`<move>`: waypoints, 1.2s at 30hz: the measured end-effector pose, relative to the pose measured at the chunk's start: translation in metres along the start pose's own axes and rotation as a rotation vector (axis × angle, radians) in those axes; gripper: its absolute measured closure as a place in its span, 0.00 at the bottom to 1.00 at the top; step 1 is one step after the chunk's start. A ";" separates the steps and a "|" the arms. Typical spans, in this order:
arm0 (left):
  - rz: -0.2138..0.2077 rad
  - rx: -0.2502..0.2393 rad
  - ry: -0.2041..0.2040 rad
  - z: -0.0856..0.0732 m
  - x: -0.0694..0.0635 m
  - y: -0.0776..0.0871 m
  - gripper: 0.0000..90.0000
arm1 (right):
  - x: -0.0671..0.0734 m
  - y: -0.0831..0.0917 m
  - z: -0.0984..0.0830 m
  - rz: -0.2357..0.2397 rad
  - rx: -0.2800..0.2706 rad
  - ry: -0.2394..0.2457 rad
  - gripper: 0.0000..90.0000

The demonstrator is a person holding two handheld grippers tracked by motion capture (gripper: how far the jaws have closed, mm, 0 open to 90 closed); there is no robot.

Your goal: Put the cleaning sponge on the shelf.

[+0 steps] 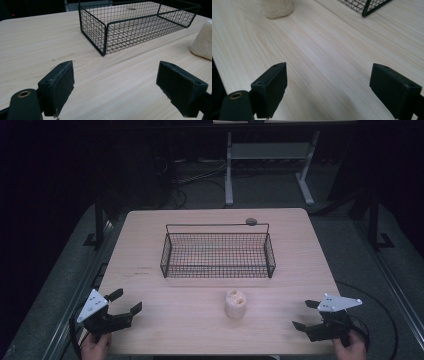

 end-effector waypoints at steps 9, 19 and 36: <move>0.007 -0.002 -0.001 0.000 0.003 0.002 0.15 | 0.003 -0.007 0.009 0.056 0.019 -0.031 0.16; 0.008 -0.010 0.004 0.000 0.004 0.005 0.15 | 0.010 -0.014 0.031 0.099 0.078 0.026 0.16; 0.004 -0.015 0.011 0.000 0.005 0.004 0.15 | 0.014 -0.022 0.068 0.191 0.160 0.154 0.16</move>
Point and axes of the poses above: each handheld gripper's, and its own axes: y roughly backward along the jaws, z roughly out of its top, x roughly to its left, the point moved 6 cm from there along -y, roughly forward along the jaws, and after that the axes turned 7 degrees about y, right-handed, at the moved point
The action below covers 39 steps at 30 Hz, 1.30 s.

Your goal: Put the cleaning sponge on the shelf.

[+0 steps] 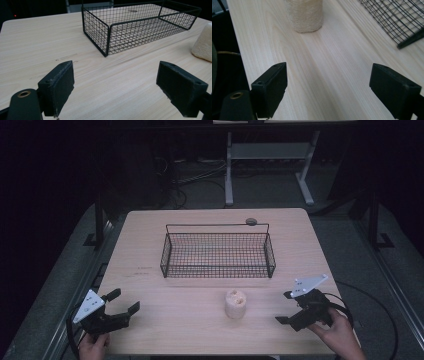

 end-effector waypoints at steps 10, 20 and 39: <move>-0.002 -0.003 0.001 0.000 0.000 0.001 0.16 | 0.001 -0.006 0.027 0.033 0.042 0.080 0.16; -0.006 -0.006 0.000 0.001 0.000 0.001 0.15 | 0.002 -0.017 0.049 0.083 0.077 0.150 0.16; -0.017 -0.017 0.003 0.002 -0.001 0.002 0.15 | 0.005 -0.038 0.090 0.145 0.114 0.224 0.17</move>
Point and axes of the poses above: each handheld gripper's, and its own axes: y roughly backward along the jaws, z roughly out of its top, x roughly to its left, the point moved 6 cm from there along -y, roughly forward along the jaws, and after that the axes turned 7 degrees about y, right-handed, at the moved point
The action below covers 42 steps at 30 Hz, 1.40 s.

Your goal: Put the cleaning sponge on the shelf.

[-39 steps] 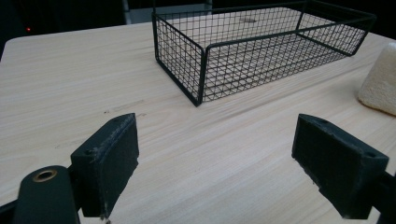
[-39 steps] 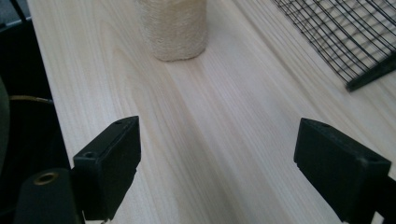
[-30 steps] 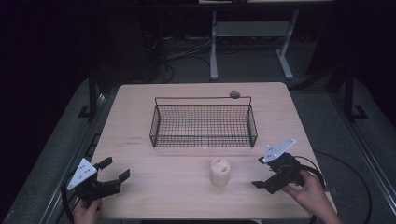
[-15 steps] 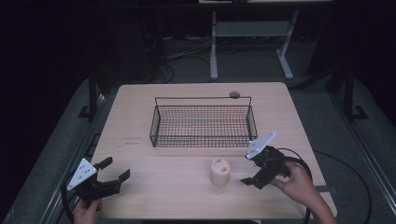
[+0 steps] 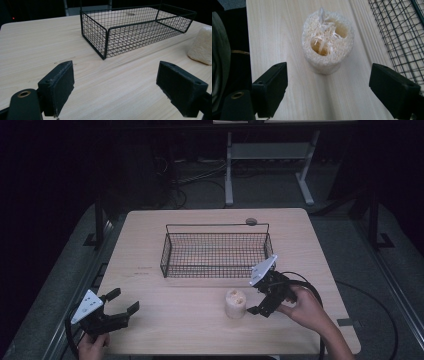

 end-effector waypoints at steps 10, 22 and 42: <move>0.004 -0.004 -0.003 0.001 0.001 0.001 0.16 | -0.003 -0.007 0.014 0.033 0.027 0.016 0.20; 0.008 -0.010 0.004 0.001 0.001 0.001 0.15 | -0.006 -0.021 0.024 0.072 0.063 0.024 0.20; 0.008 -0.015 0.001 0.002 0.002 0.002 0.15 | -0.008 -0.036 0.034 0.109 0.118 0.043 0.23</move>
Point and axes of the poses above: each handheld gripper's, and its own axes: y roughly backward along the jaws, z roughly out of its top, x roughly to its left, the point moved 6 cm from there along -y, roughly forward along the jaws, and after that the axes turned 7 degrees about y, right-handed, at the moved point
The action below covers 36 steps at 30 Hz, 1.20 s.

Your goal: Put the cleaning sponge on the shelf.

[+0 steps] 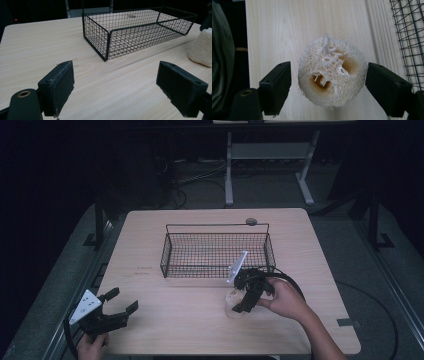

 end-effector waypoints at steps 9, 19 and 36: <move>0.001 -0.005 0.005 0.000 0.000 0.001 0.15 | -0.003 -0.006 -0.002 0.019 0.022 -0.008 0.31; 0.003 -0.006 0.008 0.000 0.001 0.001 0.16 | -0.006 -0.003 -0.001 0.029 0.002 -0.009 0.32; 0.002 -0.007 0.008 0.001 0.001 0.002 0.15 | -0.022 0.033 0.022 0.009 -0.007 0.041 0.32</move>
Point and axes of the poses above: each handheld gripper's, and its own axes: y roughly backward along the jaws, z roughly out of its top, x roughly to its left, the point moved 6 cm from there along -y, roughly forward along the jaws, and after that the axes turned 7 degrees about y, right-handed, at the moved point
